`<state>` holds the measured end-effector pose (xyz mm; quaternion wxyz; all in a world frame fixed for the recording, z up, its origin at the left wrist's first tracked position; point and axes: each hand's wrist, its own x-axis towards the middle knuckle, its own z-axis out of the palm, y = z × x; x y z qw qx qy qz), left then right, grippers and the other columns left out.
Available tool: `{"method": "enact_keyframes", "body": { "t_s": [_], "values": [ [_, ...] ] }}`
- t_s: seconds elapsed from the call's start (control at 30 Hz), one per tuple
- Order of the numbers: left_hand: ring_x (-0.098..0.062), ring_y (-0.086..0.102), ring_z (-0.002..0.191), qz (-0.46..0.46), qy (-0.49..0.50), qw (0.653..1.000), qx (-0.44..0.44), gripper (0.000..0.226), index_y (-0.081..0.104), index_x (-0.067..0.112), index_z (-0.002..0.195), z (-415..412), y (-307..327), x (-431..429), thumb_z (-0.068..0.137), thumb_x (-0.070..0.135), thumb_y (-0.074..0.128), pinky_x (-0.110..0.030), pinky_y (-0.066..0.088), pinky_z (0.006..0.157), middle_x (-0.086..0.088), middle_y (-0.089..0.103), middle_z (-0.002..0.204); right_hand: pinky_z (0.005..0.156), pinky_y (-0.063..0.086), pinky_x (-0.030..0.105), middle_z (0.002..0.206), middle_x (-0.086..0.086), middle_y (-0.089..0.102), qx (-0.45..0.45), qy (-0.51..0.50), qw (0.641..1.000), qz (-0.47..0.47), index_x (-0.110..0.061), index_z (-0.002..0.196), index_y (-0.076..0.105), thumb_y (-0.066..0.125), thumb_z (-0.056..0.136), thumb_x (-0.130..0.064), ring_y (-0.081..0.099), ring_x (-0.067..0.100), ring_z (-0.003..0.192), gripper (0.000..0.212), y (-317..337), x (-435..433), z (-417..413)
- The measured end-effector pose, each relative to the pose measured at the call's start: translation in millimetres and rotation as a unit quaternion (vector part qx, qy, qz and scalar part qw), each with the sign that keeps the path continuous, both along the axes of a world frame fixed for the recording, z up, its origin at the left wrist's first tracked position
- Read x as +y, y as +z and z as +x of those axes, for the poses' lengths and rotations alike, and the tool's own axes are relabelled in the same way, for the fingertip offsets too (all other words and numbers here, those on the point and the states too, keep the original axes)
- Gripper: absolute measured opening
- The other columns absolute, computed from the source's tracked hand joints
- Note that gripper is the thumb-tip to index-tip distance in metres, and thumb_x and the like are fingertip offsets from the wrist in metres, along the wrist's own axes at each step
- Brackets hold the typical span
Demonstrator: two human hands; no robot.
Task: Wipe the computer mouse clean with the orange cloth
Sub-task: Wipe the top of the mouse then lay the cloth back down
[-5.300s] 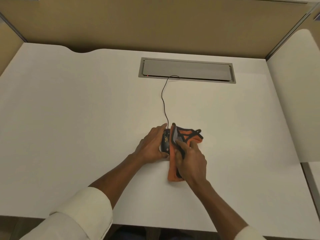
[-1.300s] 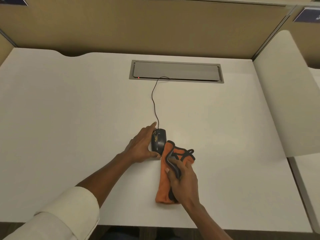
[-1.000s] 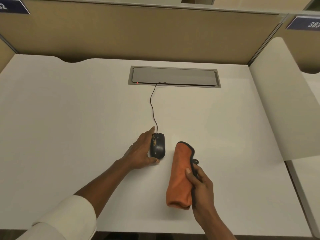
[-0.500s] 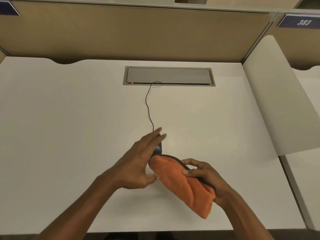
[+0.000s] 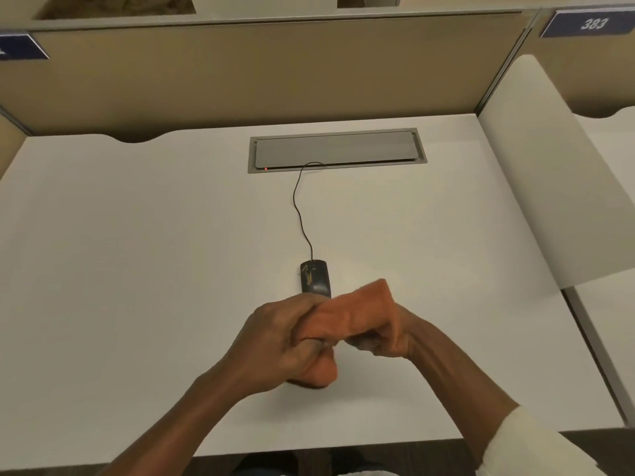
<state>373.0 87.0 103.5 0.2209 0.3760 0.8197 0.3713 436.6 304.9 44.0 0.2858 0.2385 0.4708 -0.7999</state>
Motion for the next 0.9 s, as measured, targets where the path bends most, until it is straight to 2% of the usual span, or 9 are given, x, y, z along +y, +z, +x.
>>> {"method": "enact_keyframes", "body": {
  "t_s": [0.07,0.17,0.27,0.37,0.47,0.63,0.73,0.83,0.9],
  "values": [
    [-0.003,0.072,0.099,0.0,0.072,0.997,-0.043,0.037,0.069,0.036,0.122,3,-4,-4,0.088,0.027,0.079,-0.028,0.06,0.085,0.021,0.075,0.107,0.043,0.046,0.022,0.088,0.021,0.065,-0.021,-0.047,0.999,-0.013,0.007,0.128,0.064,0.053,0.106,-0.014,0.056,0.016,0.053,0.033,-9,-6,6],
    [-0.003,0.073,0.097,-0.017,0.174,0.973,-0.151,0.032,0.072,0.035,0.113,4,-11,-11,0.085,0.045,0.083,-0.032,0.062,0.089,0.018,0.077,0.105,0.054,0.052,0.028,0.091,0.021,0.074,-0.052,-0.155,0.984,0.074,0.007,0.128,0.063,0.05,0.108,-0.03,0.064,0.025,0.063,0.045,-21,-13,17],
    [-0.013,0.076,0.097,-0.027,0.26,0.935,-0.24,0.055,0.071,0.034,0.113,6,-17,-19,0.074,0.07,0.079,-0.046,0.063,0.092,0.013,0.077,0.11,0.065,0.054,0.037,0.102,0.019,0.08,-0.034,-0.243,0.966,0.084,-0.01,0.123,0.068,0.048,0.103,-0.061,0.07,0.031,0.079,0.059,-12,-23,26],
    [-0.018,0.072,0.104,-0.077,0.295,0.923,-0.233,0.089,0.062,0.036,0.121,8,-21,-23,0.052,0.092,0.07,-0.046,0.062,0.093,0.013,0.07,0.122,0.07,0.061,0.039,0.112,0.01,0.079,0.03,-0.238,0.959,0.149,-0.022,0.134,0.061,0.058,0.094,-0.061,0.076,0.03,0.093,0.055,1,-37,33],
    [-0.018,0.072,0.105,-0.057,0.306,0.913,-0.262,0.087,0.062,0.037,0.122,14,-24,-24,0.05,0.085,0.076,-0.046,0.062,0.094,0.014,0.07,0.123,0.076,0.066,0.037,0.128,-0.007,0.069,0.146,-0.184,0.931,0.28,-0.038,0.143,0.054,0.072,0.096,-0.039,0.075,0.018,0.099,0.05,2,-57,38],
    [-0.02,0.078,0.099,0.034,0.353,0.875,-0.329,0.049,0.07,0.035,0.116,31,-23,-19,0.075,0.06,0.081,-0.046,0.064,0.09,0.009,0.077,0.117,0.094,0.056,0.02,0.141,-0.014,0.05,0.187,-0.109,0.894,0.392,-0.046,0.146,0.053,0.047,0.109,-0.038,0.061,0.002,0.116,0.038,-13,-88,39],
    [-0.022,0.079,0.099,0.075,0.384,0.853,-0.346,0.049,0.074,0.031,0.115,34,-27,-25,0.076,0.06,0.082,-0.047,0.065,0.087,0.005,0.077,0.12,0.103,0.055,0.026,0.136,-0.011,0.049,0.171,-0.092,0.9,0.39,-0.044,0.145,0.056,0.044,0.11,-0.04,0.057,0.001,0.121,0.038,-18,-96,39],
    [-0.003,0.072,0.108,0.084,0.381,0.877,-0.281,0.04,0.076,0.033,0.106,38,-26,-29,0.072,0.052,0.082,-0.032,0.06,0.085,0.023,0.067,0.132,0.106,0.055,0.038,0.125,-0.012,0.061,0.154,-0.084,0.924,0.34,-0.043,0.139,0.063,0.045,0.11,-0.038,0.061,0.007,0.118,0.034,-24,-100,40],
    [0.011,0.062,0.119,0.07,0.359,0.905,-0.218,0.039,0.076,0.02,0.098,38,-28,-31,0.071,0.046,0.088,-0.03,0.054,0.097,0.034,0.06,0.135,0.103,0.058,0.042,0.121,-0.014,0.069,0.138,-0.09,0.947,0.275,-0.043,0.129,0.07,0.044,0.111,-0.03,0.067,0.01,0.115,0.034,-23,-102,41]
  ]
}}
